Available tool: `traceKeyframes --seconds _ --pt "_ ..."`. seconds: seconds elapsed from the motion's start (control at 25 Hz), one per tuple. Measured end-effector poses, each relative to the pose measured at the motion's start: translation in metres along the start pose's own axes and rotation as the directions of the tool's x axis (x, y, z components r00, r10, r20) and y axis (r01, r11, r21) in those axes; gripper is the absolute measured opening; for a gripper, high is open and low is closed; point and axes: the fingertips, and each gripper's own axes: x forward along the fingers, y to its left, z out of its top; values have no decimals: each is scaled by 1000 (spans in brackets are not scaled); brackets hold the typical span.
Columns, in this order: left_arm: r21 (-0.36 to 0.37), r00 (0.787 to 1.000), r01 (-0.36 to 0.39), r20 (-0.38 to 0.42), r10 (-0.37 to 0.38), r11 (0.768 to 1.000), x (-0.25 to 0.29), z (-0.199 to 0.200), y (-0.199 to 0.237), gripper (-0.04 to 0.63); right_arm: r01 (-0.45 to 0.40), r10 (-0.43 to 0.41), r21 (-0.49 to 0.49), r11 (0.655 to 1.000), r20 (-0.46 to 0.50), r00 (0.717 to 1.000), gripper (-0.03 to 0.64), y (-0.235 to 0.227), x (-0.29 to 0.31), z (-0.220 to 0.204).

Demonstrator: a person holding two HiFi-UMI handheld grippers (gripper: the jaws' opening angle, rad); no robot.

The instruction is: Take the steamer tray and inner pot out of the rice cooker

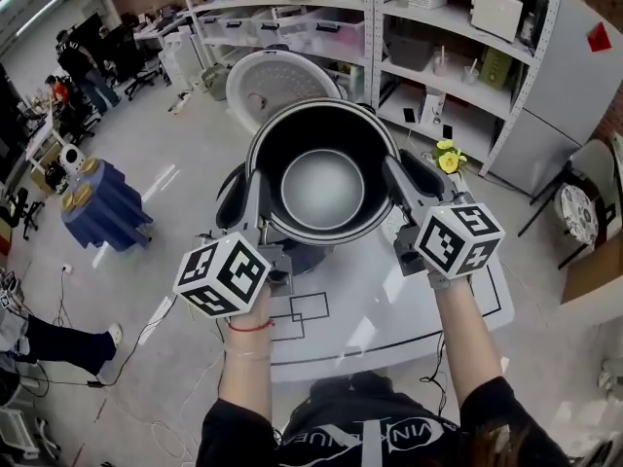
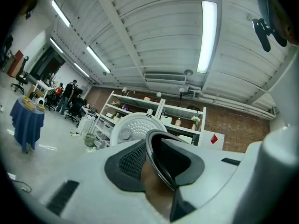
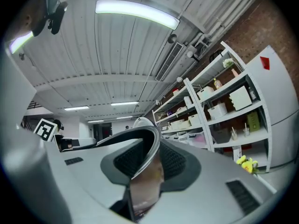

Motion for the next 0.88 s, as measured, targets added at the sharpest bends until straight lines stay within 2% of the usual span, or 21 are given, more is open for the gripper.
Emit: traceKeyframes --seconds 0.2,0.44,0.72,0.88 --pt "-30 993 106 -45 -107 994 21 -27 -43 92 110 -110 -10 994 16 994 106 -38 -44 6" --pt "-82 963 230 -122 -239 970 47 -69 -99 92 258 -258 -10 966 20 966 106 -86 -103 9" --pt "-137 895 366 -219 -389 920 61 -129 -167 92 427 -427 0 904 30 904 106 -131 -183 1" --pt "-169 841 430 -281 -461 887 58 -166 -205 92 515 -516 22 857 21 856 106 -148 -234 -11"
